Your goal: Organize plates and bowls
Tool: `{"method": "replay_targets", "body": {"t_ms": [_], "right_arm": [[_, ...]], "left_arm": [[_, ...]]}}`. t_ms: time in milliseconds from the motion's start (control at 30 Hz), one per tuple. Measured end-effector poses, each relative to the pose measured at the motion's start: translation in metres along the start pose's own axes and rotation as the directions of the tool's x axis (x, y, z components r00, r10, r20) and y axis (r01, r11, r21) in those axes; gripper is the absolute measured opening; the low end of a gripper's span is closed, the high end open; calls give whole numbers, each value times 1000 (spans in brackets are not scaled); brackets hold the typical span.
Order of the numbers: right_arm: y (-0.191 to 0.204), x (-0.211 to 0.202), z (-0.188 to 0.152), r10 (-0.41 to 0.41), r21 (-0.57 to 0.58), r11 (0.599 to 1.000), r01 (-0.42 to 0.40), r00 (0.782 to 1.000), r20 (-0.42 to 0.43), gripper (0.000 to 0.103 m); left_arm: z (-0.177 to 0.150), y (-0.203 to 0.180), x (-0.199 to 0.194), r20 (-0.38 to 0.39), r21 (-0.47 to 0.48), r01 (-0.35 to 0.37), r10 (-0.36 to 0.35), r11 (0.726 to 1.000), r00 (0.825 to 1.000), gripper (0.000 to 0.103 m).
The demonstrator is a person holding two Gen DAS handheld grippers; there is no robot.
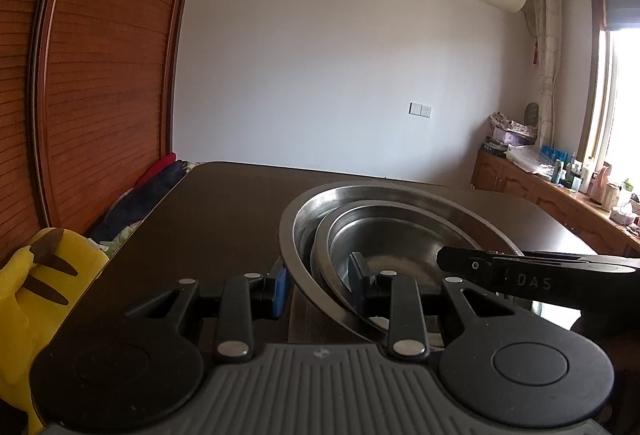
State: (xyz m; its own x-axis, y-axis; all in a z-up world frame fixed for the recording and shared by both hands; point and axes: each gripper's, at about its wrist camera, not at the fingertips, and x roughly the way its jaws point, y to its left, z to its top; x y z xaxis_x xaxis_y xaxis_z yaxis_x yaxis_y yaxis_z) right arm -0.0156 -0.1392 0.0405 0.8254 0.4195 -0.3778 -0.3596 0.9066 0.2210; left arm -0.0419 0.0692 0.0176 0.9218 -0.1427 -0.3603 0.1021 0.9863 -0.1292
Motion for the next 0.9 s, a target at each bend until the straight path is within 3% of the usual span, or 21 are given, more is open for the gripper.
{"method": "replay_targets", "body": {"t_ms": [533, 900], "right_arm": [[4, 5, -1, -5, -32, 999, 5, 1000, 11, 33], [12, 2, 3, -28, -90, 996, 29, 999, 21, 41]], "left_arm": [[1, -3, 2, -12, 0, -6, 6, 1000, 1000, 62], [14, -4, -12, 65, 52, -36, 33, 998, 997, 62]]}}
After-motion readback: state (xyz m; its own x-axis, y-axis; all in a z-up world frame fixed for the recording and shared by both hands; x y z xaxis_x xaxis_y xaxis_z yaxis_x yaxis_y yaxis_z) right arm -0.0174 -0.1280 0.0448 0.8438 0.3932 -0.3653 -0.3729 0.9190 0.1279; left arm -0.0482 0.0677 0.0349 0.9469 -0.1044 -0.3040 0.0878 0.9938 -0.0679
